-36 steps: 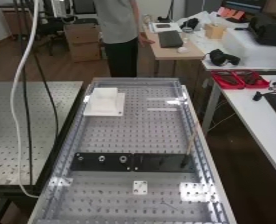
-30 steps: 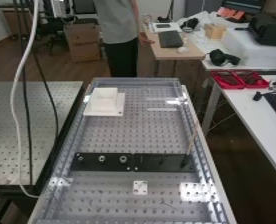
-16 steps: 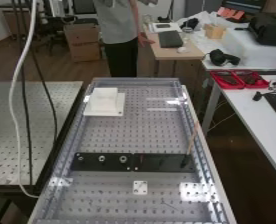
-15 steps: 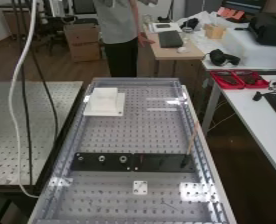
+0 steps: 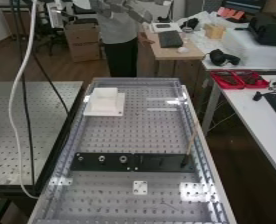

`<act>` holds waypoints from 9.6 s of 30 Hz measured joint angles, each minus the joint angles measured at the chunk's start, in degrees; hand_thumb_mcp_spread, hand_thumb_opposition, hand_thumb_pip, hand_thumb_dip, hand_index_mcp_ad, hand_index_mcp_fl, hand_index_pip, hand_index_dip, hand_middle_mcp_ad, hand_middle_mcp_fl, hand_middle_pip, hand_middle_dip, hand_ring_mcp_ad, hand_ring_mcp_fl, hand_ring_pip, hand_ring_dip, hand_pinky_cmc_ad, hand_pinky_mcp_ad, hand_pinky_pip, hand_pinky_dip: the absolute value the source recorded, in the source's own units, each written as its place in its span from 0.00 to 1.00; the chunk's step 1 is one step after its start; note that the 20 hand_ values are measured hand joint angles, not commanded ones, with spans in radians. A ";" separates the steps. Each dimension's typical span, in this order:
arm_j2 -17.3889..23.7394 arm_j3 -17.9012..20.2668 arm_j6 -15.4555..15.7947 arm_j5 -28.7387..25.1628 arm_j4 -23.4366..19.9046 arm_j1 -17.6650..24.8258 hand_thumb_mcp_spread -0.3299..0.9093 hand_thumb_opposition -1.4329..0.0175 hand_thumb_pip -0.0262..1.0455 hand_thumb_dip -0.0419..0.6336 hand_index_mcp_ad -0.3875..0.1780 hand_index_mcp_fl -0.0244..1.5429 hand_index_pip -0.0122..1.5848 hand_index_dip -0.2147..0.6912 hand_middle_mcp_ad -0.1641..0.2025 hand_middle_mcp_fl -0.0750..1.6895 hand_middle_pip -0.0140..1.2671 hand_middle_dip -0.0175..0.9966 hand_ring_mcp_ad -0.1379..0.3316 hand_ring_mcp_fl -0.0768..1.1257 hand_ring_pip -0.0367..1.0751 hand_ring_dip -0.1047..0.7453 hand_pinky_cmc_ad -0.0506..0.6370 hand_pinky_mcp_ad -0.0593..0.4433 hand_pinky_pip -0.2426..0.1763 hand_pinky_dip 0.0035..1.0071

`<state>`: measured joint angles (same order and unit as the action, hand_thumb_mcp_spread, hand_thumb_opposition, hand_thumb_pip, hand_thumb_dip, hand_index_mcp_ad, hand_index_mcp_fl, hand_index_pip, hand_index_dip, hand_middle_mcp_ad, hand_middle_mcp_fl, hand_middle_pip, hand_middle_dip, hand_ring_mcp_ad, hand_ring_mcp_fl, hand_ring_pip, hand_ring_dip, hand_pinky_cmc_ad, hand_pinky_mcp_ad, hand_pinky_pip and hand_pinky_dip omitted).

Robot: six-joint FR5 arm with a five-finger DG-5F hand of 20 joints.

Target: Grab the paper clip and place it in the clear container

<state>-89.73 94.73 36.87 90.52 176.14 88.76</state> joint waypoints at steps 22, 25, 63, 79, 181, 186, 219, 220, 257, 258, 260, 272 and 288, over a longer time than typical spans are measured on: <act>-2.98 6.62 -2.23 -2.06 -5.02 -1.93 0.45 0.50 0.48 0.14 0.64 0.03 0.06 0.25 0.72 0.04 0.12 0.17 0.61 0.06 0.12 0.23 0.60 0.74 0.39 0.47; -4.12 7.55 -2.33 -2.53 -6.08 -2.85 0.45 0.50 0.48 0.16 0.64 0.03 0.06 0.25 0.73 0.04 0.12 0.17 0.61 0.06 0.12 0.23 0.60 0.74 0.39 0.47; -26.99 1.00 -7.40 11.41 -15.04 -21.45 0.53 0.42 0.67 0.44 0.47 0.15 0.55 0.16 0.74 0.04 0.12 0.17 0.62 0.06 0.12 0.23 0.60 0.74 0.37 0.41; -34.87 -4.72 -6.81 16.79 -15.18 -26.00 0.53 0.42 0.66 0.44 0.45 0.10 0.80 0.25 0.73 0.04 0.12 0.17 0.61 0.07 0.10 0.24 0.60 0.70 0.38 0.38; -40.44 -5.71 1.27 25.83 -26.36 -27.25 0.66 0.40 0.57 0.44 0.30 0.23 0.95 0.36 0.69 0.06 0.11 0.19 0.51 0.06 0.10 0.24 0.55 0.65 0.48 0.19; -40.54 -5.88 0.81 25.98 -26.64 -27.31 0.66 0.40 0.57 0.44 0.29 0.23 0.95 0.35 0.70 0.06 0.11 0.19 0.52 0.06 0.10 0.24 0.56 0.64 0.48 0.19; -42.19 -8.57 2.40 28.07 -23.88 -27.49 0.66 0.40 0.60 0.44 0.26 0.23 0.95 0.34 0.69 0.06 0.11 0.19 0.51 0.06 0.10 0.24 0.56 0.64 0.48 0.19; -42.25 -8.69 2.39 28.11 -23.77 -27.48 0.67 0.41 0.59 0.44 0.26 0.24 0.95 0.34 0.69 0.06 0.11 0.19 0.51 0.06 0.10 0.24 0.56 0.65 0.48 0.19; -38.00 -2.88 -7.30 26.37 -32.54 -27.55 0.67 0.32 0.56 0.43 0.27 0.44 0.85 0.29 0.65 0.11 0.11 0.19 0.51 0.07 0.11 0.24 0.56 0.65 0.51 0.19; -37.74 -2.58 -7.47 26.35 -32.83 -27.52 0.67 0.32 0.56 0.43 0.27 0.44 0.85 0.29 0.65 0.11 0.11 0.19 0.51 0.07 0.11 0.24 0.56 0.64 0.52 0.19; -36.59 -1.41 -8.11 26.33 -34.02 -27.29 0.67 0.32 0.56 0.43 0.27 0.44 0.85 0.28 0.65 0.11 0.11 0.19 0.51 0.07 0.11 0.24 0.56 0.64 0.51 0.18; -28.67 5.32 -11.75 27.18 -41.33 -23.58 0.67 0.32 0.56 0.44 0.27 0.44 0.85 0.28 0.66 0.11 0.11 0.19 0.51 0.08 0.12 0.24 0.56 0.65 0.55 0.19; -22.03 9.46 -12.06 26.09 -43.66 -13.06 0.67 0.32 0.56 0.44 0.27 0.44 0.85 0.28 0.66 0.11 0.11 0.19 0.51 0.08 0.12 0.24 0.56 0.65 0.55 0.19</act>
<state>-111.76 104.19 24.81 116.61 132.49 75.70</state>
